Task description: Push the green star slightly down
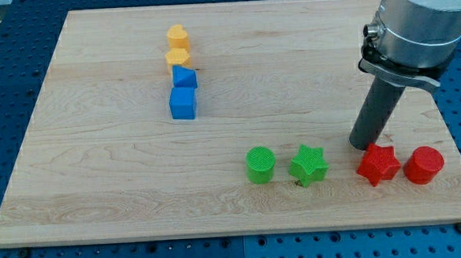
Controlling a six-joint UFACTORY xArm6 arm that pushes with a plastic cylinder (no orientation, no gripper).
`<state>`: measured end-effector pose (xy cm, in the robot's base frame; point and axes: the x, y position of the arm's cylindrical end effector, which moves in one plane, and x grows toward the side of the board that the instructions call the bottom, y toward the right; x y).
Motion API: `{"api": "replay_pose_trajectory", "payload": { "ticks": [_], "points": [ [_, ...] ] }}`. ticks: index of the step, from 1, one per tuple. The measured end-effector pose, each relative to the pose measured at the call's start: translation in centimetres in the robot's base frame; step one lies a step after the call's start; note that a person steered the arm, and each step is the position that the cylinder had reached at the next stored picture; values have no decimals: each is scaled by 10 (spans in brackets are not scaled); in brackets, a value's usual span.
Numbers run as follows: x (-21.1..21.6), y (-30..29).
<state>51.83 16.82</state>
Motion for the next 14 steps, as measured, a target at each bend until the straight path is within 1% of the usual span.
{"api": "replay_pose_trajectory", "payload": {
  "ticks": [3, 4, 5, 7, 8, 9, 10, 11, 12, 14],
  "points": [
    [10, -1],
    [-22, -4],
    [-63, -12],
    [-71, -13],
    [-71, -30],
    [-63, -76],
    [-41, -93],
    [-12, -93],
    [3, -95],
    [14, -96]
  ]
}}
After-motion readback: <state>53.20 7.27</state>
